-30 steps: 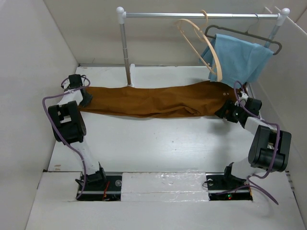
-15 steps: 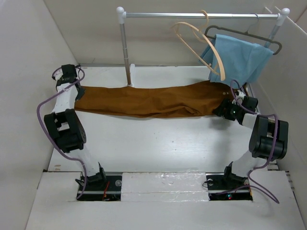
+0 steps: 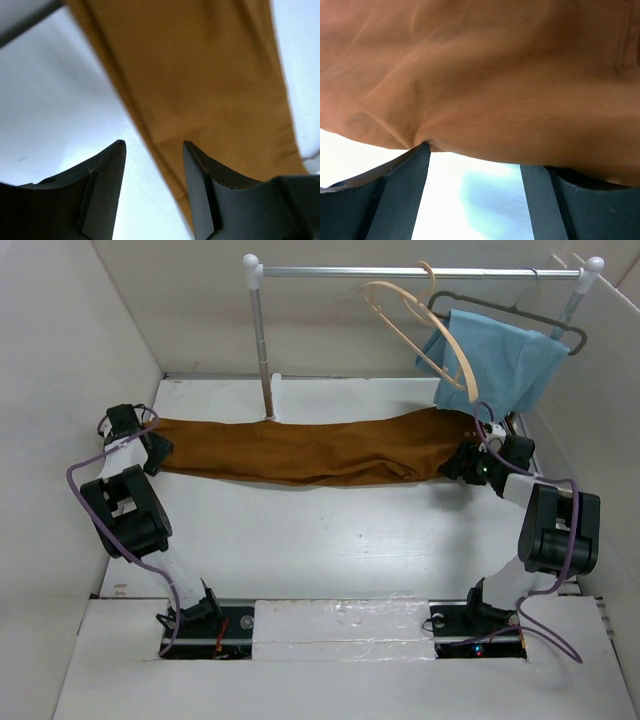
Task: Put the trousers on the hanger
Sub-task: Fold the trousers
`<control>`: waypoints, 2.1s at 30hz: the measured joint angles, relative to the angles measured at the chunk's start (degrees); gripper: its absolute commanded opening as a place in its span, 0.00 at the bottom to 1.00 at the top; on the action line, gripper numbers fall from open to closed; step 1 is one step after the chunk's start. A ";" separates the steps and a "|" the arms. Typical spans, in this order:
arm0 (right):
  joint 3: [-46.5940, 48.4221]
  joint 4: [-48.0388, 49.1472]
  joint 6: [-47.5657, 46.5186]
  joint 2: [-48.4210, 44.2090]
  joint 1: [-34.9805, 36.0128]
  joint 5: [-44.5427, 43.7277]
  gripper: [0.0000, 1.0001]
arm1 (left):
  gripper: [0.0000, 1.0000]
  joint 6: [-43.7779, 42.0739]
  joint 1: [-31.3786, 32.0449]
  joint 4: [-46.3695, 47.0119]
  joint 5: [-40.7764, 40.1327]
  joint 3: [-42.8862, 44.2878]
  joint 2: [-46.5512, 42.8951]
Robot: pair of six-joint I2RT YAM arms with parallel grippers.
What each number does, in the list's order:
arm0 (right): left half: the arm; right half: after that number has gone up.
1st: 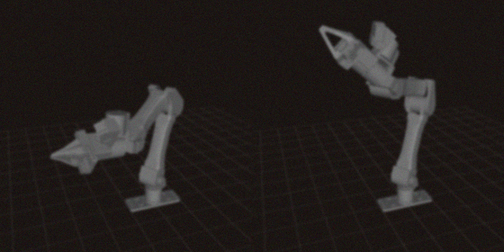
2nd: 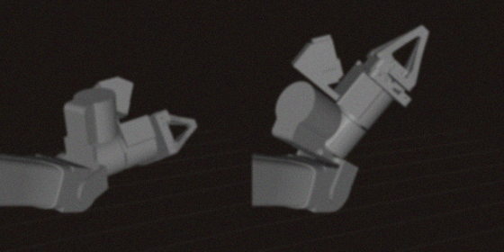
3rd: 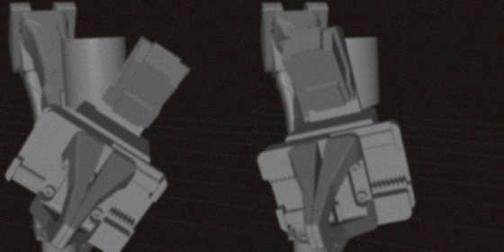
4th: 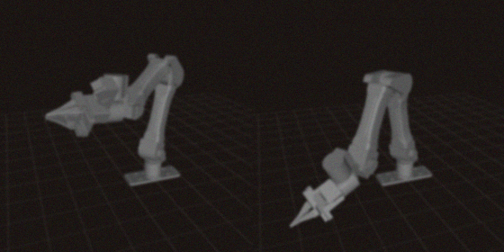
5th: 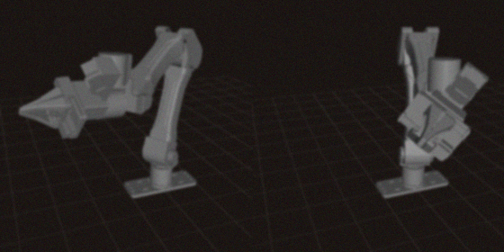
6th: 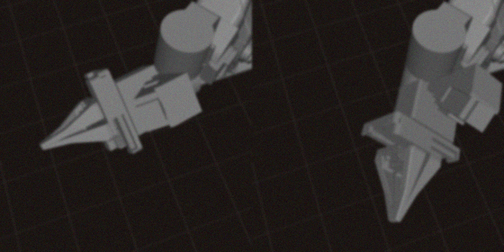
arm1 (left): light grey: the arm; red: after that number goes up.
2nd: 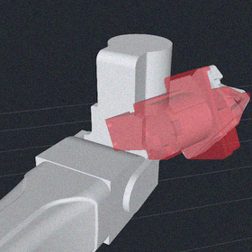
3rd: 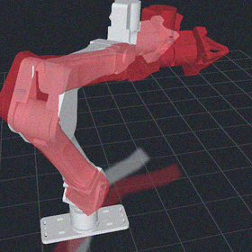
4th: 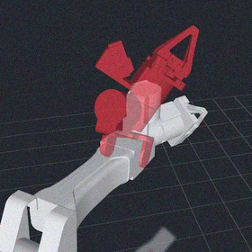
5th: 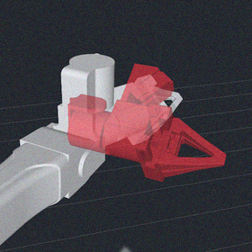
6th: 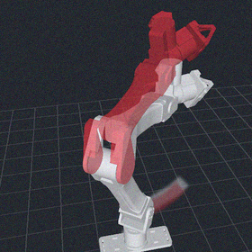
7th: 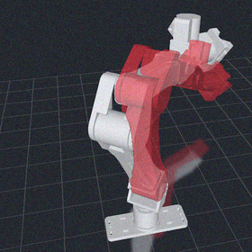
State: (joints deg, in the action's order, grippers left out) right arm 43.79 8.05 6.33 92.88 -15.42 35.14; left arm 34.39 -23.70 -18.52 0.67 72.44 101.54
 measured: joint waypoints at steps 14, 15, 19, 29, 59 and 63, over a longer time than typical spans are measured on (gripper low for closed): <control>-0.31 -3.34 -3.56 -3.06 0.52 1.18 0.76 | 0.34 1.51 0.55 4.85 2.60 7.56 9.64; -0.31 -3.56 -3.67 -3.30 0.52 1.22 0.77 | 0.36 1.57 0.55 4.37 1.55 7.65 9.77; -0.31 -3.85 -4.13 -3.72 0.52 1.36 0.76 | 0.41 1.66 0.33 1.77 -1.73 7.65 9.77; -0.39 -3.82 -4.17 -3.72 1.66 1.36 0.76 | 0.38 1.68 -0.02 0.63 -0.46 8.35 12.50; -0.44 -3.74 -5.70 -2.08 2.32 3.23 0.78 | 0.39 -4.11 2.56 -19.41 -9.42 31.71 11.87; -0.07 -3.96 -5.68 -2.08 2.32 3.21 0.81 | 0.58 -4.61 2.45 -20.74 -12.26 36.44 18.88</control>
State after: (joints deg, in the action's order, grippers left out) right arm 43.72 4.10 0.64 90.80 -13.10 38.35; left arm 29.78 -21.26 -39.27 -11.60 108.88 120.42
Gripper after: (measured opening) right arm 0.791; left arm 0.547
